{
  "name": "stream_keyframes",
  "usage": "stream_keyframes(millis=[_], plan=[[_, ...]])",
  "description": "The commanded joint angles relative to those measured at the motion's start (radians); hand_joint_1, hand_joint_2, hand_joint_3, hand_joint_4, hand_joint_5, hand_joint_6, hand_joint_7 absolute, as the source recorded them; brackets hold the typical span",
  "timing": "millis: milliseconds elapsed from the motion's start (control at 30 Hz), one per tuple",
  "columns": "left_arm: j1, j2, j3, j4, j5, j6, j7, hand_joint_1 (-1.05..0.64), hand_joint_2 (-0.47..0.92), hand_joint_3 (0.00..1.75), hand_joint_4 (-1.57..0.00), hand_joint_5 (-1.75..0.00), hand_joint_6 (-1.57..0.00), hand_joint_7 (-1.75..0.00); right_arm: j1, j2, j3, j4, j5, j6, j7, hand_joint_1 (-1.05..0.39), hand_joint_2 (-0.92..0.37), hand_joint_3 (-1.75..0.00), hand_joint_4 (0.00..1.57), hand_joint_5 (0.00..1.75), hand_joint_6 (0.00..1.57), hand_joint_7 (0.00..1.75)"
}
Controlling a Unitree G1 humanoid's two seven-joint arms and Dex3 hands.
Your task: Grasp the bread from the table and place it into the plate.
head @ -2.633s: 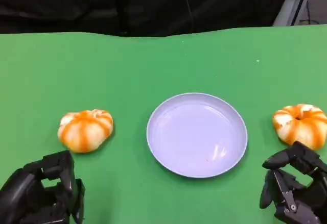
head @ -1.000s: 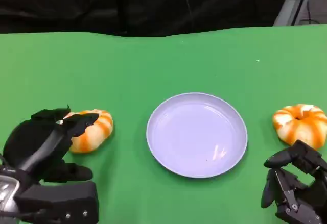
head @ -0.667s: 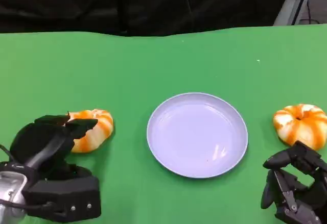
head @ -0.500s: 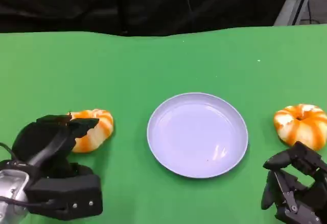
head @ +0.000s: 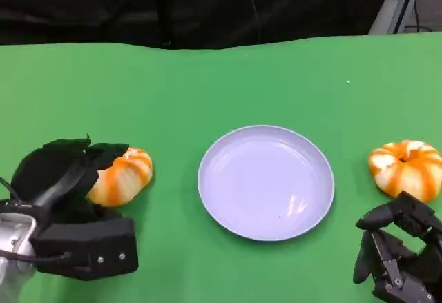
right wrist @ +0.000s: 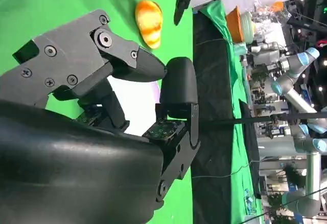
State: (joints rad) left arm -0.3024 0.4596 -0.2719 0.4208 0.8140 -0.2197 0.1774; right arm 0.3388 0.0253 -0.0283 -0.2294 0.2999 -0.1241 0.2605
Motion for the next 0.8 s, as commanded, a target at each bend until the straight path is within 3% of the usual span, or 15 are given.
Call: stream_keyframes(millis=[33, 400, 800], plan=[[-0.022, 0.019, -0.008, 0.015, -0.013, 0.008, -0.008, -0.88, 0.92, 0.10, -0.40, -0.02, -0.48, 0.00, 0.000, -0.015, -0.013, -0.006, 0.009, -0.006, 0.005, -0.16, -0.61, -0.98, 0.85, 1.75, 0.75, 1.51], [-0.133, -0.046, -0.055, 0.306, -0.047, -0.023, 0.067, -0.86, 0.92, 0.09, -0.40, -0.01, -0.48, 0.00, 0.010, -0.011, -0.014, -0.010, 0.019, -0.012, 0.014, -0.16, -0.61, -0.99, 0.84, 1.75, 0.76, 1.49], [-0.202, -0.082, -0.101, 0.473, -0.055, -0.075, 0.169, -0.87, 0.92, 0.11, -0.41, -0.01, -0.49, -0.01, 0.023, -0.012, -0.010, -0.026, 0.011, -0.019, 0.012, -0.16, -0.62, -0.98, 0.84, 1.75, 0.75, 1.50]])
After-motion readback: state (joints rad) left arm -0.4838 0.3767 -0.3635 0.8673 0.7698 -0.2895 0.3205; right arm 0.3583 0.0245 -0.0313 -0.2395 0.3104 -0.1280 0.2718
